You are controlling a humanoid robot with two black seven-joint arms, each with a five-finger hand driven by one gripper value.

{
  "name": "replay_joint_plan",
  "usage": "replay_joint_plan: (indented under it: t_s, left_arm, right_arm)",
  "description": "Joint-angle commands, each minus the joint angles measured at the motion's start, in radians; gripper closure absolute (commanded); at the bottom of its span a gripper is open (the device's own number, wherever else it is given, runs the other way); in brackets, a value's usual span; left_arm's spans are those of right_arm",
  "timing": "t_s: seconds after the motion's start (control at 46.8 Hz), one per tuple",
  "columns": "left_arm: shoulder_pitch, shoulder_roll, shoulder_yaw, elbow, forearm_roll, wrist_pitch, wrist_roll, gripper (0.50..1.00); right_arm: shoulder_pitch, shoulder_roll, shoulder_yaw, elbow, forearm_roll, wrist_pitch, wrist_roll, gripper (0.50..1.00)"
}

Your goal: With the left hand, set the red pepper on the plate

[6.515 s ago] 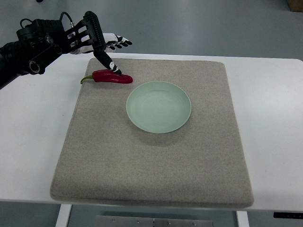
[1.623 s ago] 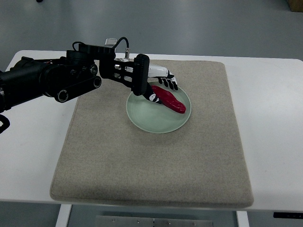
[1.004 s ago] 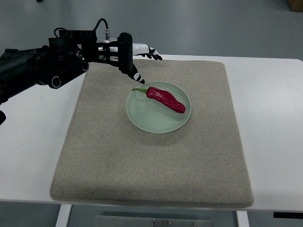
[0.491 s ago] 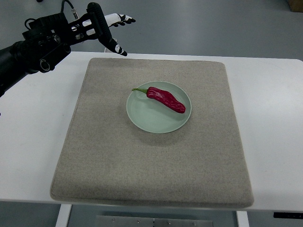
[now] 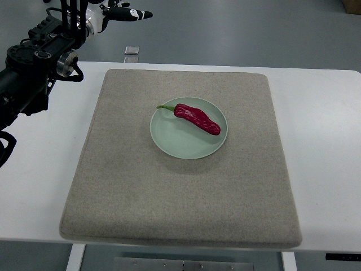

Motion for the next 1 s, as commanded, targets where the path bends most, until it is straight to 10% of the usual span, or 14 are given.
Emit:
replay_joint_plan:
  t_s: [0.0,0.427,0.769,0.983]
  left_arm:
    - [0.012,-0.027,-0.015,0.018,-0.052,0.001,0.0,0.538]
    - [0.069,-0.136,-0.217,0.182,-0.163,0.096,0.187,0.536]
    - [0.092,-0.136,-0.216,0.296,-0.495,-0.217,0.173,0.506]
    - [0.103,-0.136,-0.219,0.302,-0.501,-0.243,0.169,0.506]
  right_arm:
    - [0.0,0.0,-0.001,0.0,0.0,0.0,0.0,0.568]
    - [0.0,0.0,-0.001,0.0,0.0,0.0,0.0,0.568]
    - [0.0,0.0,-0.001,0.0,0.0,0.0,0.0,0.568]
    - [0.0,0.0,0.001,0.0,0.0,0.0,0.0,0.568]
